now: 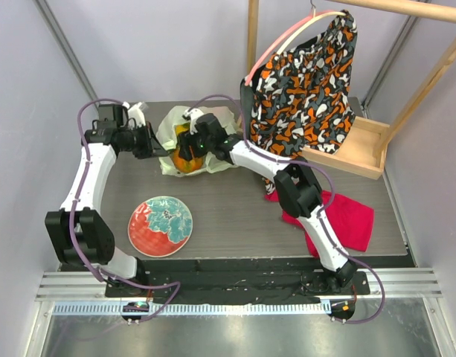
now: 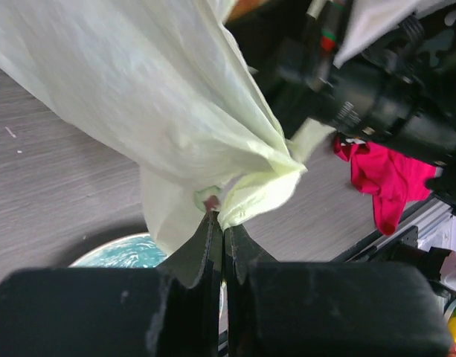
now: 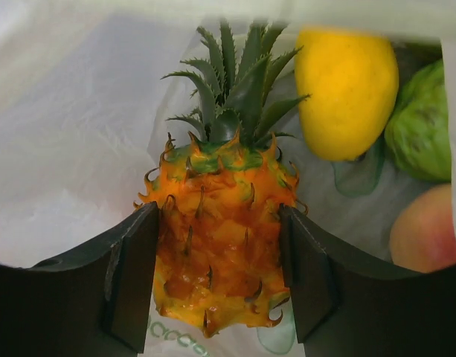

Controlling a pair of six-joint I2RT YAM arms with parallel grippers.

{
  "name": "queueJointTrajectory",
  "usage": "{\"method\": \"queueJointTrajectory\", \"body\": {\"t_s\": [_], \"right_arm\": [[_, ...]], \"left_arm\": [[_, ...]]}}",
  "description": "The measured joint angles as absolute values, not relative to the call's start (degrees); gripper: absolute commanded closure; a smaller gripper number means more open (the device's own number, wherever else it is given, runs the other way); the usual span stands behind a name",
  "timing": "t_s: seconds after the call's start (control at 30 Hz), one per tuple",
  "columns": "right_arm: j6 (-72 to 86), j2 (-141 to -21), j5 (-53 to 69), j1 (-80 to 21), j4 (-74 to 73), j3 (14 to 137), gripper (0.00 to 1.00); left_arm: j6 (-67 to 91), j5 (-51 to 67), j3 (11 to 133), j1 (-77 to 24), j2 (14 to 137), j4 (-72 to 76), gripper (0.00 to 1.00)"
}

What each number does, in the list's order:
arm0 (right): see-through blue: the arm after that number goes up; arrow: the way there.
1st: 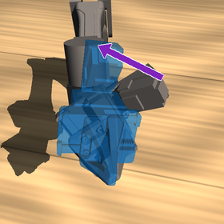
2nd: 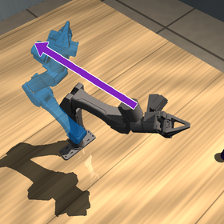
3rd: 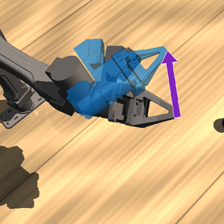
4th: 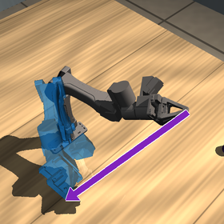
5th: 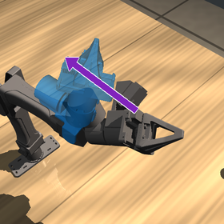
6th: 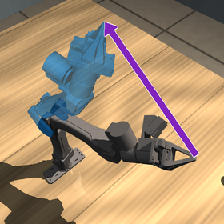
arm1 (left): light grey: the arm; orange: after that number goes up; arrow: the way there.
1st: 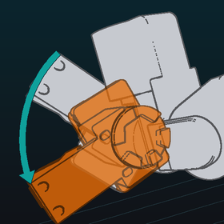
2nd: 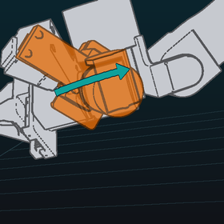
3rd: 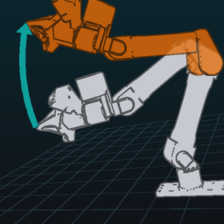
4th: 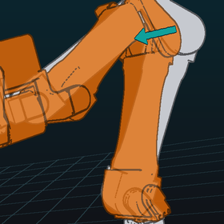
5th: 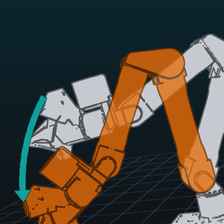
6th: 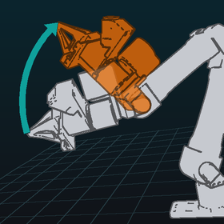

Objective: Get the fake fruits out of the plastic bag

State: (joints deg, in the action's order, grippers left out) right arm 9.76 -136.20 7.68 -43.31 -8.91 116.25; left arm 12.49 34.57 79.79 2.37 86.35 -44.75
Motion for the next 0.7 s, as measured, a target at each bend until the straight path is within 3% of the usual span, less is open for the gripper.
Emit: {"method": "queueJointTrajectory", "body": {"t_s": [0.43,0.63,0.7], "right_arm": [[4.03,-115.39,15.16,-42.3,-12.88,103.96,0.99],[2.48,-104.05,15.46,-42.3,-8.69,95.7,0.99],[2.59,-101.45,14.44,-42.3,-8.08,92.77,0.99]], "left_arm": [[13.69,33.43,83.22,2.37,91.74,-43.97,0.94],[11.64,30.0,92.86,2.96,97.95,-46.19,0.93],[11.27,28.95,98.43,4.29,101.58,-47.9,0.76]]}}
